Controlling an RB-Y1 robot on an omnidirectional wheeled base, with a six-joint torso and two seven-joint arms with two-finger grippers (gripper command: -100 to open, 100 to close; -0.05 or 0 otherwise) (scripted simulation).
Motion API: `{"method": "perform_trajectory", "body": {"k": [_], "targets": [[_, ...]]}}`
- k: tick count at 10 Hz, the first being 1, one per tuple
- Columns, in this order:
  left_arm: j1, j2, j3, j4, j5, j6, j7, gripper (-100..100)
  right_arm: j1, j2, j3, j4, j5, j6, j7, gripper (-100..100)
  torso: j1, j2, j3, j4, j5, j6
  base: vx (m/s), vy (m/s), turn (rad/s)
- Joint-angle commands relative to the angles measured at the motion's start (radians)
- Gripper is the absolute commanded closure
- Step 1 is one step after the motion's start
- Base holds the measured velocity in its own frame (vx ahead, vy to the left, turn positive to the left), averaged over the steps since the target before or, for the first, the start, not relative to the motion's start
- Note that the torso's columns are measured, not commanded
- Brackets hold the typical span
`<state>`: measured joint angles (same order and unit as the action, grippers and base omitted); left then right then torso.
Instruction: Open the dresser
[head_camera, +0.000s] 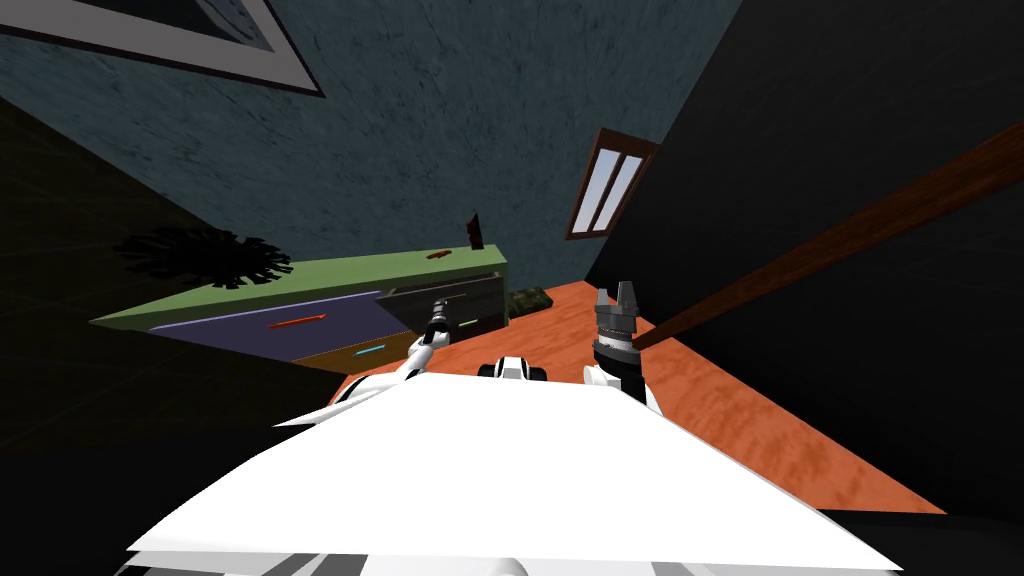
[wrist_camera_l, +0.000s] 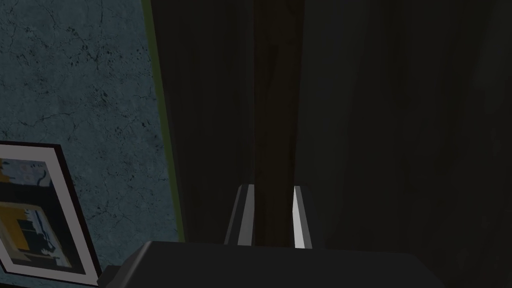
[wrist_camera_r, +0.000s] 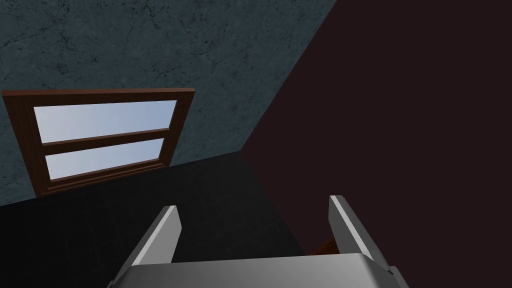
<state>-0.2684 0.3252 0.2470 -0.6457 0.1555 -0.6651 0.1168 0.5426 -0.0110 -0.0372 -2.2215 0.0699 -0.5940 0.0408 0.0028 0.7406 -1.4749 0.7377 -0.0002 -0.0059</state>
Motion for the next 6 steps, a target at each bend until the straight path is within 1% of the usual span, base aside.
{"method": "perform_trajectory", "body": {"k": [1, 2, 3, 4, 6], "targets": [[-0.049, 0.025, 0.005, 0.077, 0.008, -0.007, 0.005, 100, 0.000, 0.000, 0.000, 0.000, 0.000, 0.000, 0.000, 0, -0.001, 0.003, 0.002, 0.003, -0.002, 0.000, -0.048, -0.034, 0.002], [-0.049, 0.025, 0.005, 0.105, 0.008, -0.007, 0.005, 100, 0.000, 0.000, 0.000, 0.000, 0.000, 0.000, 0.000, 0, 0.000, 0.001, 0.001, 0.002, -0.002, 0.000, -0.007, -0.008, -0.006], [-0.104, 0.068, 0.006, 0.140, 0.020, -0.026, 0.017, 100, 0.000, 0.000, 0.000, 0.000, 0.000, 0.000, 0.000, 0, 0.003, -0.003, -0.001, 0.000, 0.001, -0.001, -0.064, -0.064, -0.004], [-0.123, 0.068, 0.006, 0.209, 0.020, -0.026, 0.017, 100, 0.000, 0.000, 0.000, 0.000, 0.000, 0.000, 0.000, 0, 0.001, 0.000, 0.000, 0.002, -0.002, -0.003, -0.084, -0.057, -0.003], [-0.123, 0.068, 0.006, 0.209, 0.020, -0.026, 0.017, 100, 0.000, 0.000, 0.000, 0.000, 0.000, 0.000, 0.000, 0, 0.004, 0.004, 0.002, 0.003, -0.001, -0.006, -0.033, -0.014, 0.002]]}}
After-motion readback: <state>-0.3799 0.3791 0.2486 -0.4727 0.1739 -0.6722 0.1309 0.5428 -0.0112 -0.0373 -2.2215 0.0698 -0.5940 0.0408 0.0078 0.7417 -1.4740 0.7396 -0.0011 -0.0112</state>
